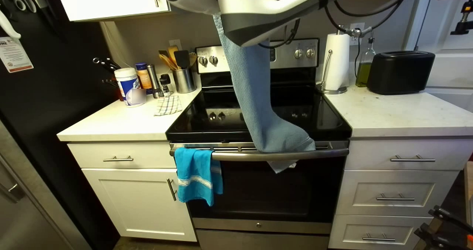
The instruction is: Hang the pale towel on the oven
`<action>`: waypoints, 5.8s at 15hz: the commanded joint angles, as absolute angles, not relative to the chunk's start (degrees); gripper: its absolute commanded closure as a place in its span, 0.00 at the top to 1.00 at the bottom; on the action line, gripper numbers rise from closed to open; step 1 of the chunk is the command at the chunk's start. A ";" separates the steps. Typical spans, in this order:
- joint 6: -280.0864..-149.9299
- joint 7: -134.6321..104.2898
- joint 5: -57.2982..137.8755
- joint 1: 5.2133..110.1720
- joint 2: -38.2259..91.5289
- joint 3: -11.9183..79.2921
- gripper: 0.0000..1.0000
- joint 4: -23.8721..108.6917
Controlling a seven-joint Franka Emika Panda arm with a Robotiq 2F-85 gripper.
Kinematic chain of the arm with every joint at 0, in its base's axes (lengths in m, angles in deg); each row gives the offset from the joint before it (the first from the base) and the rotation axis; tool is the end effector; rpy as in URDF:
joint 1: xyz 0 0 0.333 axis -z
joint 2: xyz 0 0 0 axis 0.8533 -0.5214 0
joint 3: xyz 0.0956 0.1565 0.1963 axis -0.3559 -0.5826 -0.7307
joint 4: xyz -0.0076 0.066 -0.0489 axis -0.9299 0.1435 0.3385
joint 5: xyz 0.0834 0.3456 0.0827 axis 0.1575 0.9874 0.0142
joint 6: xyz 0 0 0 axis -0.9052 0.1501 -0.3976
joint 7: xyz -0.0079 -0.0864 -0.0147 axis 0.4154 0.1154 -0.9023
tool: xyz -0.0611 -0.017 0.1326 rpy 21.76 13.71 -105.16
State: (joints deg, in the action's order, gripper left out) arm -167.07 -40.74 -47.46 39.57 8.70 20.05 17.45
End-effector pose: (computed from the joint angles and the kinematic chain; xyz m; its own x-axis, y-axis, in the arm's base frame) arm 0.6654 0.1513 0.4904 0.8767 0.3635 0.3152 -0.2615 -0.1899 0.9463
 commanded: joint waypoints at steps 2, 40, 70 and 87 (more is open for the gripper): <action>-171.16 -38.95 -43.21 40.13 6.29 20.58 0.01 17.98; -166.03 -27.87 -41.87 35.01 1.78 27.90 0.01 -6.20; -179.98 -37.32 -37.12 38.82 2.27 22.94 0.01 21.18; -177.85 -53.78 -39.55 38.63 18.06 22.18 0.01 46.02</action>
